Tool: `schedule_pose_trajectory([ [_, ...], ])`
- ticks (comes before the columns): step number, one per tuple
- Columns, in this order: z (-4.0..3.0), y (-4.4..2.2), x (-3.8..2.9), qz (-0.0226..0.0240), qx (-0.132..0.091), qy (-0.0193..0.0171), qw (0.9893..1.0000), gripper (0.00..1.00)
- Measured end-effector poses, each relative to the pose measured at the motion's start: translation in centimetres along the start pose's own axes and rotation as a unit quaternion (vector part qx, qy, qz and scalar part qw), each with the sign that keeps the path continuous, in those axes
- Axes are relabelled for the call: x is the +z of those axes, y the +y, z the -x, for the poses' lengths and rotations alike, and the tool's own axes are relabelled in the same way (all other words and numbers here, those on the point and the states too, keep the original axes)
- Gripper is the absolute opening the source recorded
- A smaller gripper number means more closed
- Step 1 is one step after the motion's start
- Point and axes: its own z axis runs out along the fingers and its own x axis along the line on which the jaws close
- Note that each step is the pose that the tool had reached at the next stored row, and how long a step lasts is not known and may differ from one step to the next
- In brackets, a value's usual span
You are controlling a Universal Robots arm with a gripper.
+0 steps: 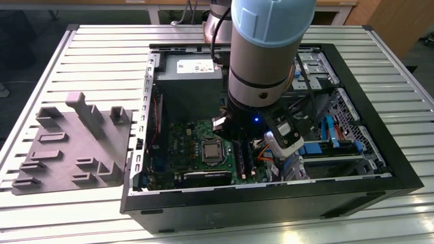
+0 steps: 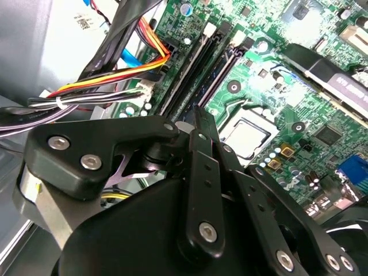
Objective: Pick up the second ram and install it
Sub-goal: 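Press down the second ram until it locks into place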
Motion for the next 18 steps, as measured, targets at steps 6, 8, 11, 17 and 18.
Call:
schedule_pose_trajectory([
  [6,0.00,-0.31,0.11,0.0000,0.000,0.0000,1.0000,0.11],
  [8,0.00,-0.43,0.15,0.0000,0.000,0.0000,1.0000,0.11],
  [11,-0.01,-0.60,0.23,0.0000,0.000,0.0000,1.0000,0.11],
  [17,-0.02,-1.00,0.47,0.0000,0.000,0.0000,1.0000,0.11],
  [18,-0.02,-1.07,0.53,0.0000,0.000,0.0000,1.0000,0.11],
])
